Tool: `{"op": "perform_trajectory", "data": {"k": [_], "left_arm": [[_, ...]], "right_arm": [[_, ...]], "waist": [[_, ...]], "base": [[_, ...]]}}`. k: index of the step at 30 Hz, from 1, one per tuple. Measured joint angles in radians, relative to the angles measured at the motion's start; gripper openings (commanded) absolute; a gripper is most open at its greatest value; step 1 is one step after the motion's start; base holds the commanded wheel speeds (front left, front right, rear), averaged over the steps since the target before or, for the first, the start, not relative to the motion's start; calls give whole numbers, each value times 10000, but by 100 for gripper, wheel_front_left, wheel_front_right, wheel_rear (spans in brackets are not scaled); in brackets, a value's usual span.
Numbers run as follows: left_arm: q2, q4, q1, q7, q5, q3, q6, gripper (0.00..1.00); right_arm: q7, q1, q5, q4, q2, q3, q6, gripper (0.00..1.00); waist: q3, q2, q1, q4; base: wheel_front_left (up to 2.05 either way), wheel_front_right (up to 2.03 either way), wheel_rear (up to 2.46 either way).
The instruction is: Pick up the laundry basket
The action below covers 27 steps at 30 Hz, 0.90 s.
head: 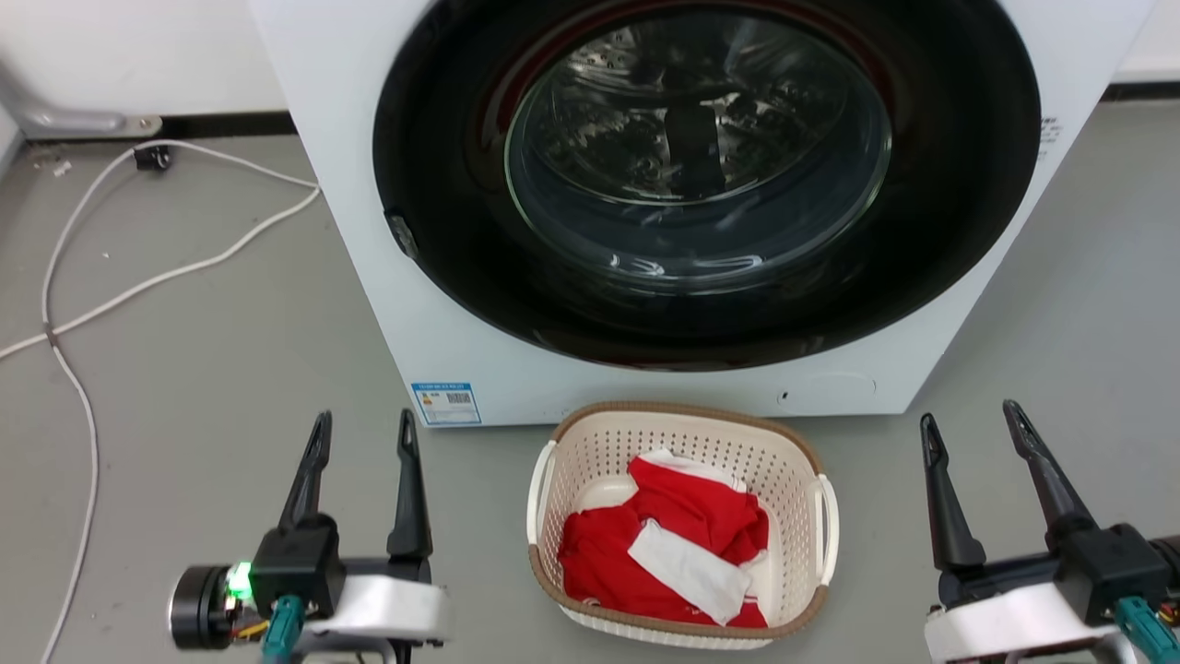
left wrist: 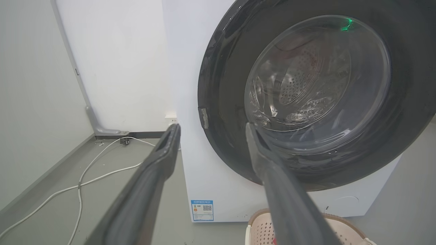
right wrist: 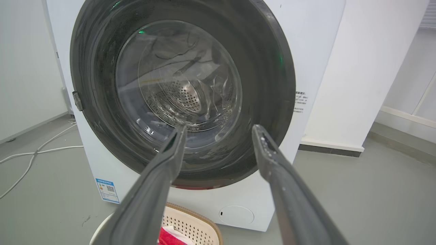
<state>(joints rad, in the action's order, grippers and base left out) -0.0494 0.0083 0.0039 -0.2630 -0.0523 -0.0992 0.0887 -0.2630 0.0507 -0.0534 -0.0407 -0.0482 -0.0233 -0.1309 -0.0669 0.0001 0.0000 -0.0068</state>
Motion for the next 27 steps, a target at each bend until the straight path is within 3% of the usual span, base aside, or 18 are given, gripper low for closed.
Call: {"op": "perform_trajectory", "data": {"k": [5, 12, 27], "left_arm": [[0, 788, -626, 0, -136, 146, -209, 100], [2, 2533, -2012, 0, -144, 299, -838, 100], [-376, 7409, -5708, 0, 232, 38, -1680, 100]], "right_arm": [[-2, -592, -263, 669, -4, 92, 0, 100], [-2, -1962, -955, 2192, -6, 380, -2, 100], [0, -5136, -1764, 6590, -15, 711, -4, 100]], "waist": [[-500, 0, 0, -50], [-1508, 0, 1, -200], [-4045, -1, 2, -708]], "base": [[0, 0, 0], [0, 0, 0], [0, 0, 0]]}}
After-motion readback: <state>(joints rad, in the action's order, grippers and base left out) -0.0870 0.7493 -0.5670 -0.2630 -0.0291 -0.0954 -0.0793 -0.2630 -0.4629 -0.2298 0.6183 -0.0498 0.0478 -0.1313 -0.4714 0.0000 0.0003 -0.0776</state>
